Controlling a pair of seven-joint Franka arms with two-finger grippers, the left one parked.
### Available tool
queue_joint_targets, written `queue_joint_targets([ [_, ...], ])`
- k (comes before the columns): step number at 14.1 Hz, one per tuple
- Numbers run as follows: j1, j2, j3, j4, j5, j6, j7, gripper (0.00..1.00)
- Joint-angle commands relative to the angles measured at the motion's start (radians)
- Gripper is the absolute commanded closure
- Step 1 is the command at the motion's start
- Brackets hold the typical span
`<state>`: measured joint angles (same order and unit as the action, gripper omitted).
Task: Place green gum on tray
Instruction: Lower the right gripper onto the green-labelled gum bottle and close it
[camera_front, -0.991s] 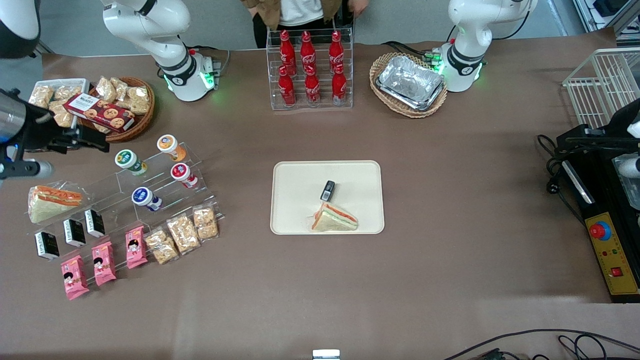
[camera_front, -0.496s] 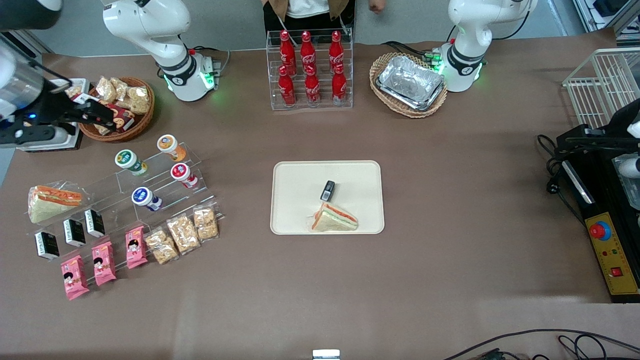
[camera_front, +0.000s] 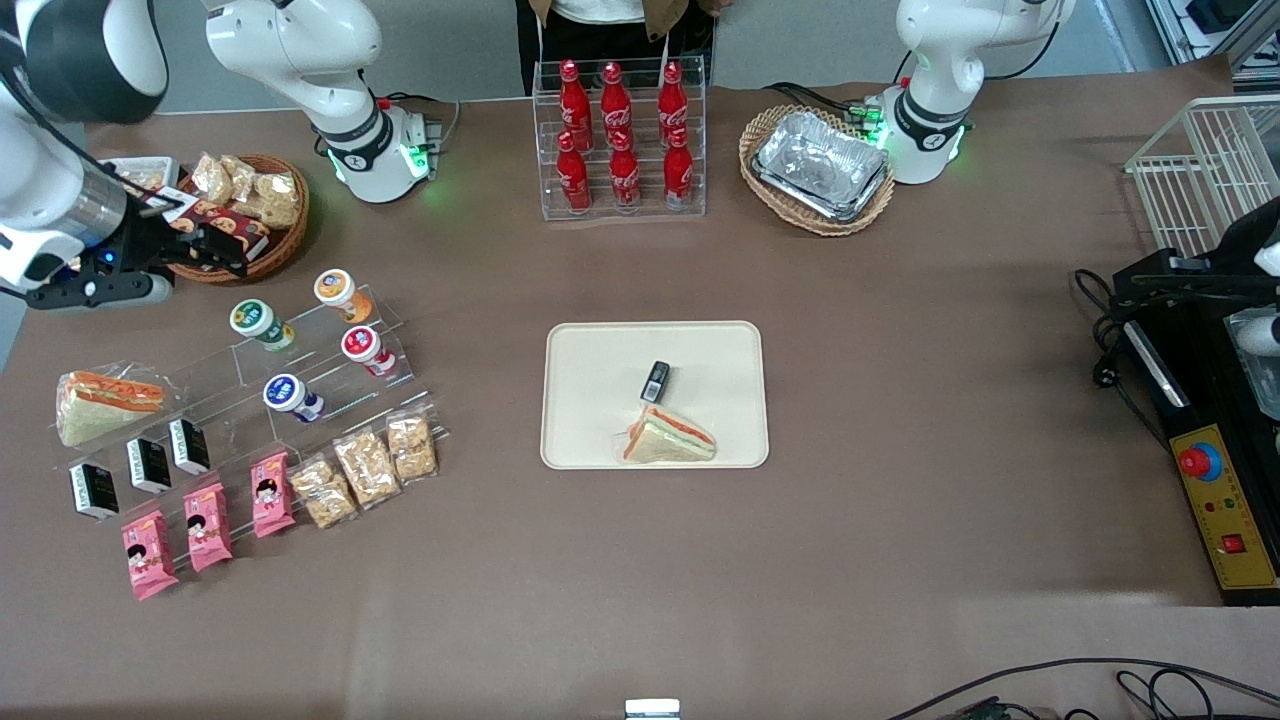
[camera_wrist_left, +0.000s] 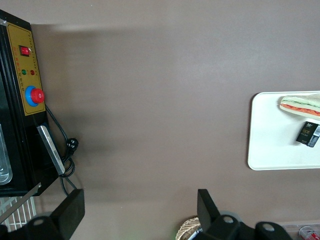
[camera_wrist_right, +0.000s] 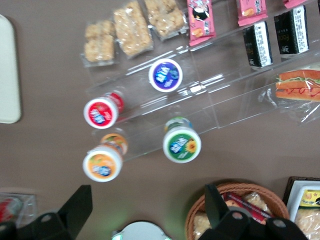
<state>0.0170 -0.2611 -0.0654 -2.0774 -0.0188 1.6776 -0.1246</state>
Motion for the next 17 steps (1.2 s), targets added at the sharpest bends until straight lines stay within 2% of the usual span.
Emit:
queue_joint_targets([
  [1, -0.003, 0.0, -0.014, -0.099, -0.055, 0.092, -0.03, 0.0],
  [4, -0.035, 0.059, -0.016, -0.124, -0.059, 0.137, -0.032, 0.0],
  [12, -0.038, 0.056, -0.019, -0.286, -0.059, 0.326, -0.033, 0.0],
  [17, -0.042, 0.059, -0.033, -0.325, -0.059, 0.367, -0.041, 0.0],
])
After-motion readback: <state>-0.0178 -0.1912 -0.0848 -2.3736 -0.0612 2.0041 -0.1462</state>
